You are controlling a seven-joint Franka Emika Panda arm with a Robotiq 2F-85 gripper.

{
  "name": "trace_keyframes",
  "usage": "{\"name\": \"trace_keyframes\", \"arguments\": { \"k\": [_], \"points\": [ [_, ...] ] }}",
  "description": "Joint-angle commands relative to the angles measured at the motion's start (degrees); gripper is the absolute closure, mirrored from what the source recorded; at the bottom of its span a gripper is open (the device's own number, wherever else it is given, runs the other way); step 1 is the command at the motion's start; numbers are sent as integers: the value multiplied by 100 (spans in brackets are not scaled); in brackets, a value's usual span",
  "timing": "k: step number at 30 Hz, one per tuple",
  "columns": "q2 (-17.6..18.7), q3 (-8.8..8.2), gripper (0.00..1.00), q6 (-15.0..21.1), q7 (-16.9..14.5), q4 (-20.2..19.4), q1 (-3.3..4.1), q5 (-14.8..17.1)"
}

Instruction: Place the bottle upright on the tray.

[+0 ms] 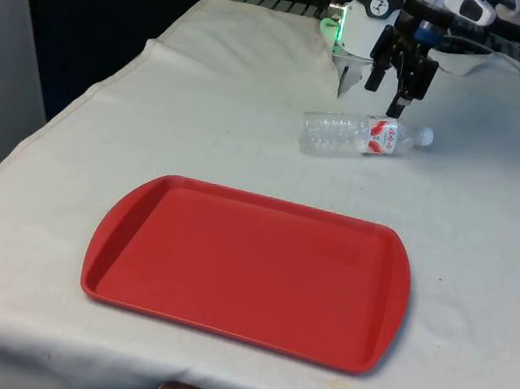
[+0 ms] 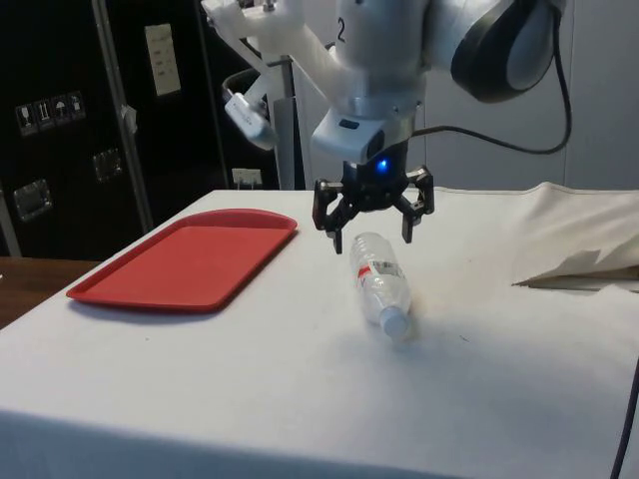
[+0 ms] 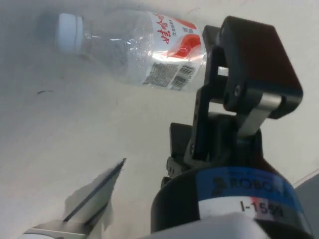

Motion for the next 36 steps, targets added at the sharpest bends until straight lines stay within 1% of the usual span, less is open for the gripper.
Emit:
{"name": "trace_keyframes", "arguments": {
  "k": [1,3,4,5,8,9,11,12,14,18,19,20,21,23,24,28,29,30,36],
  "points": [
    [-63,6,0,-80,218,52,6,-246],
    [-57,6,0,-97,338,57,6,-378],
    [6,0,0,-17,189,11,0,-212],
    [-52,11,0,-103,390,63,6,-435],
    [-40,17,0,-126,556,74,6,-619],
    [-34,23,0,-149,670,80,11,-733],
    [-23,34,0,-178,785,92,11,-854],
    [-23,34,0,-178,785,92,11,-854],
    [-11,52,0,-218,957,109,11,-1026],
    [11,63,0,-264,1175,126,11,-1249],
    [57,57,0,-195,1003,74,0,-1060],
    [17,69,0,-275,1232,132,11,-1312],
    [29,74,0,-309,1346,143,17,-1427],
    [40,74,0,-321,1404,149,17,-1490],
    [57,80,0,-344,1518,155,17,-1604],
    [92,103,0,-401,1742,178,17,-1822],
    [138,103,0,-367,1650,138,0,-1713],
    [109,109,0,-430,1839,183,17,-1919],
    [138,143,0,-573,2149,212,29,-2223]
  ]
}}
